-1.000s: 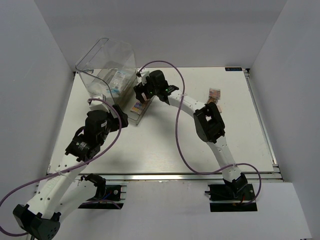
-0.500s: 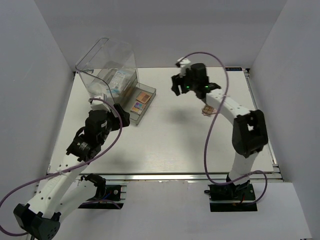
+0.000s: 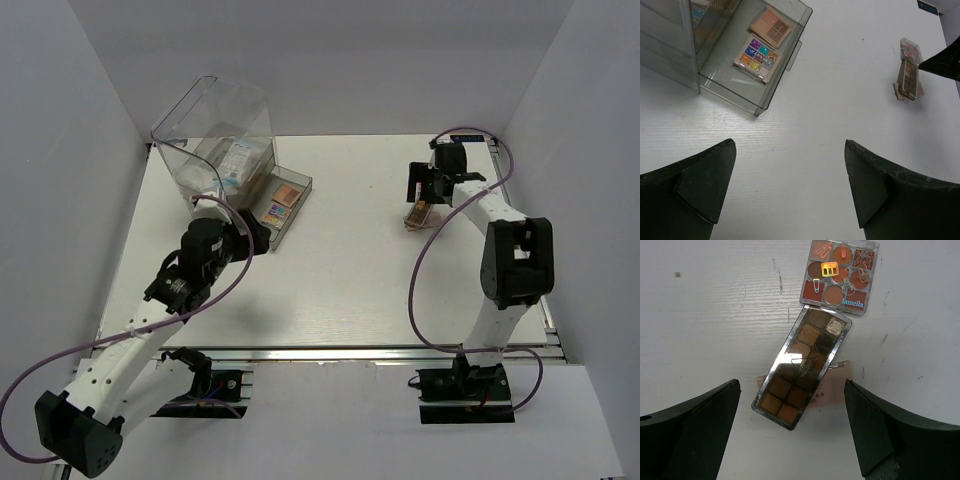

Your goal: Organize the makeup

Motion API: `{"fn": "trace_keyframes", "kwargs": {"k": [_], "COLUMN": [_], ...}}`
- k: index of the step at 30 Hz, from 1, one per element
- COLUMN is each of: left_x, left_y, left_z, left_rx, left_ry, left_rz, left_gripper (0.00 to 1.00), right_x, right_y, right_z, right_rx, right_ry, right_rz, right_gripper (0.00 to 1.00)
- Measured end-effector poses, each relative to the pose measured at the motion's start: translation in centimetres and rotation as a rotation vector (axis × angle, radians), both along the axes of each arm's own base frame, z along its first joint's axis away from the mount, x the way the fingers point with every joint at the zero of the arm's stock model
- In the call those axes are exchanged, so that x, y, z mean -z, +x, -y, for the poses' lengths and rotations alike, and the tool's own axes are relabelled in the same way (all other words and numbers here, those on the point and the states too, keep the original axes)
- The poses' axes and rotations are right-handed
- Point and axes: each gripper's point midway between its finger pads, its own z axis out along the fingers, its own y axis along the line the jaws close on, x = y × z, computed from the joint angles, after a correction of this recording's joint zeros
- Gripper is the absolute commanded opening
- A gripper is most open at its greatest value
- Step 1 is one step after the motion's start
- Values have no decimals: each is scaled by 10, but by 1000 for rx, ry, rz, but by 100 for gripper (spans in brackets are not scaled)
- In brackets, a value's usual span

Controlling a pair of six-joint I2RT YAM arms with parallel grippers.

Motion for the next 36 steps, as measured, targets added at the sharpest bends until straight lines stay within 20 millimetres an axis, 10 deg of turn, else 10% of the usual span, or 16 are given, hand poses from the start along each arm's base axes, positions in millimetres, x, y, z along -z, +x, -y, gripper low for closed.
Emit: {"fn": "trace_keyframes", "kwargs": {"k": [13, 27, 36], "left_x": [7, 13, 1], "left_y": [4, 1, -3], "left_z": [10, 7, 0], "left_rx": [17, 12, -8], "left_ry": [-30, -16, -25], "left_rz": [-30, -54, -18], "left_gripper": [98, 98, 98], "right_x": [68, 74, 49], "right_y": [20, 27, 10], "right_z": [12, -6, -89], "right_rx": [166, 96, -212], "right_ry": [-56, -55, 196], "right_rz": [-108, -104, -112], "right_gripper": [88, 35, 10]}}
